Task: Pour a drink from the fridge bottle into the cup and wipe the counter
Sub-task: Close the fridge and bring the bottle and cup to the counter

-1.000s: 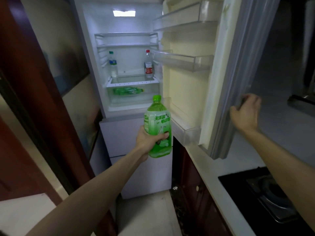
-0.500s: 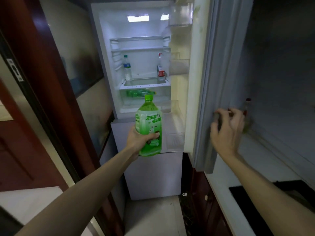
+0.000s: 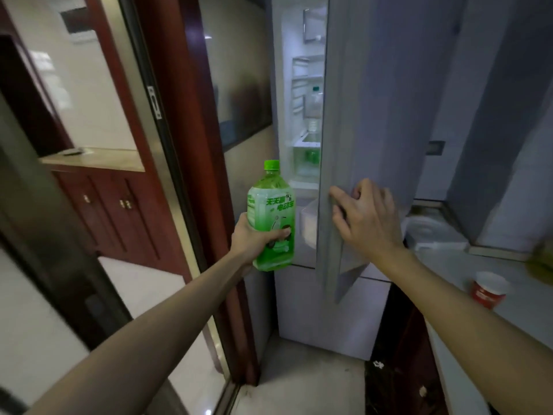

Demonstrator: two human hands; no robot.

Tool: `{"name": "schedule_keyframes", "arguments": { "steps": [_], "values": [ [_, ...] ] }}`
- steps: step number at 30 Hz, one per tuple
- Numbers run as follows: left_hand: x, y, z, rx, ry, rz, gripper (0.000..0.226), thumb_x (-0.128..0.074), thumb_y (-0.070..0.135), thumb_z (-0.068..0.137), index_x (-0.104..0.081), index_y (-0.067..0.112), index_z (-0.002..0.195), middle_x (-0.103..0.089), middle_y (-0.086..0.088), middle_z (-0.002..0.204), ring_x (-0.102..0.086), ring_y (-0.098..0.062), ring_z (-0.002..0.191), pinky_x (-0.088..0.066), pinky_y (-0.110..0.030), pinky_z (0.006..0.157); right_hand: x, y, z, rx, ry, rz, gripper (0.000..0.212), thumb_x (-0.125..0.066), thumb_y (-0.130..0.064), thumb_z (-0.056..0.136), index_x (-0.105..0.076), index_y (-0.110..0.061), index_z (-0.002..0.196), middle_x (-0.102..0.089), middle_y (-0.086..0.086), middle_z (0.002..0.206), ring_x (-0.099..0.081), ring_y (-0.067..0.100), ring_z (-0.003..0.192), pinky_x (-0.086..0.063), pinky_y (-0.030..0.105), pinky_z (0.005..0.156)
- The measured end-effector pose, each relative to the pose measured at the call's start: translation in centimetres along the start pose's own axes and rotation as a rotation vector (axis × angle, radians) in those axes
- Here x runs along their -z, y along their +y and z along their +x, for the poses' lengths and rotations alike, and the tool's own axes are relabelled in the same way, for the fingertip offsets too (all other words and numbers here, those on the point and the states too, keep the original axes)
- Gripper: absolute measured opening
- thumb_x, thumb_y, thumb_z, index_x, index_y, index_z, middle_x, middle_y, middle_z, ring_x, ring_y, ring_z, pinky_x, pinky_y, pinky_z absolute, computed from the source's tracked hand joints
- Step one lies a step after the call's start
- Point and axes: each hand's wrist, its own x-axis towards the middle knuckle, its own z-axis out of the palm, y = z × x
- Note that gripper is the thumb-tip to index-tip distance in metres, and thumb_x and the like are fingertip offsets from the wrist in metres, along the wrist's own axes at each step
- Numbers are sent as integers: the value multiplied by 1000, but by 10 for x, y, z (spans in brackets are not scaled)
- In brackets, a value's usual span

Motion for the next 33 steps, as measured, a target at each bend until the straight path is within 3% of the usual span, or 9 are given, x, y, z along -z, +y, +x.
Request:
{"name": "schedule_keyframes", "arguments": {
  "steps": [5,8,15,21,28,33],
  "values": [
    [21,-18,4,54,83,-41,92,-100,39,36,-61,16,116,-76,1,106,-74,-18,97,-63,-41,82,-36,-26,41,74,-126,0,32,-50,-28,90,-56,-18,119,-47,12,86,-50,29,71,-38,35,60],
    [29,-29,12,88,107,-66,86,-100,30,44,-59,14,118,-75,0,107,-73,-18,97,-62,-40,83,-60,-42,69,98,-224,11,34,-51,-29,90,-55,-18,121,-52,15,86,-54,32,73,-40,37,61],
    [39,-57,61,100,85,-33,94,-99,40,34,-55,23,116,-73,4,111,-72,-17,101,-60,-44,88,-133,-74,128,103,-336,52,44,-45,-28,94,-48,-19,136,-55,20,107,-57,36,93,-44,43,74],
    [29,-68,123,113,46,-77,94,-99,43,33,-55,25,115,-73,4,109,-72,-16,100,-61,-43,87,-199,-82,176,131,-396,15,42,-41,-31,95,-47,-18,135,-54,20,111,-55,36,98,-40,43,80],
    [30,-82,182,147,0,-131,96,-100,44,33,-56,24,115,-73,2,109,-73,-18,100,-62,-44,85,-265,-76,215,185,-444,-102,56,-54,-26,87,-43,-21,141,-57,21,110,-55,35,100,-38,45,83],
    [29,-87,210,152,-50,-132,99,-101,46,31,-58,21,116,-74,0,109,-73,-20,100,-61,-45,85,-293,-64,219,145,-495,-20,68,-56,-19,83,-34,-19,148,-51,19,116,-50,33,106,-36,44,83]
  ]
}}
